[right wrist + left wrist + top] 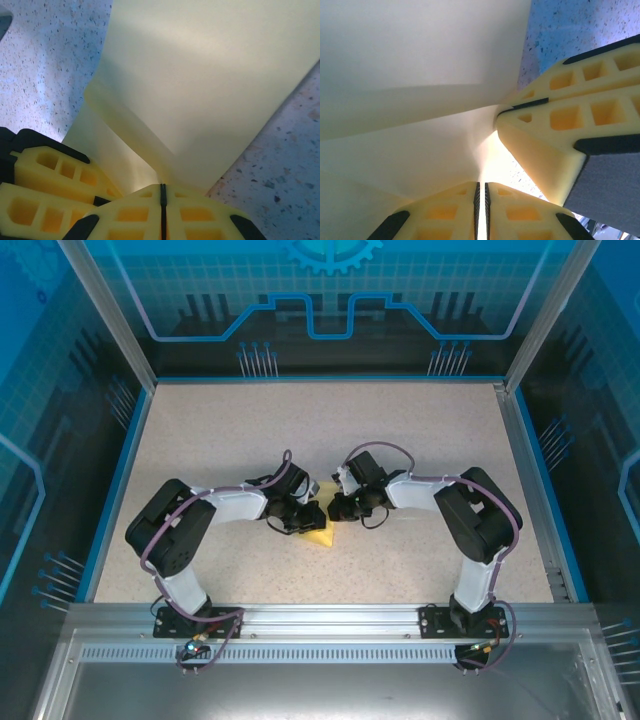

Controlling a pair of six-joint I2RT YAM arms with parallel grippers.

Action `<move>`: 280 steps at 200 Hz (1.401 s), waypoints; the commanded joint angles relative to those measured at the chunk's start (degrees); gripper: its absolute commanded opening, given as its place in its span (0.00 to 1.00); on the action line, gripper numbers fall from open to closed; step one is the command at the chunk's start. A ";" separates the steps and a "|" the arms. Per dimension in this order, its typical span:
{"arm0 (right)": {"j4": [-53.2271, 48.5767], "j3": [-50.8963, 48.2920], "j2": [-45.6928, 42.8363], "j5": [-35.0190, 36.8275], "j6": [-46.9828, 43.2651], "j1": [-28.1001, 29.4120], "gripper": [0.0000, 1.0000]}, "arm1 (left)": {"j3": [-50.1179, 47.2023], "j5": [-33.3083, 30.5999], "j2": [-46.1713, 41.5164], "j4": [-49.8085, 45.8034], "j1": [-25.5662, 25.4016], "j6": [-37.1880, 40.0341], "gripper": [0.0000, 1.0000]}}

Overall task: Fold a paper plane with a square sheet of paper (pick it up from the middle)
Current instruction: Fold the triangle a second time at the center of the table.

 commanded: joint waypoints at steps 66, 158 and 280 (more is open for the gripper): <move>-0.61 -0.13 0.42 -3.62 -0.13 0.82 0.09 | 0.62 0.00 -3.59 -2.23 0.48 1.24 0.17; -1.68 0.26 1.18 -1.85 -0.39 0.88 0.09 | 0.52 -3.73 -2.21 -3.40 1.04 1.01 0.16; -1.86 0.50 2.05 -2.92 -0.93 0.86 0.09 | 0.20 -2.11 -2.50 0.06 1.28 0.50 0.17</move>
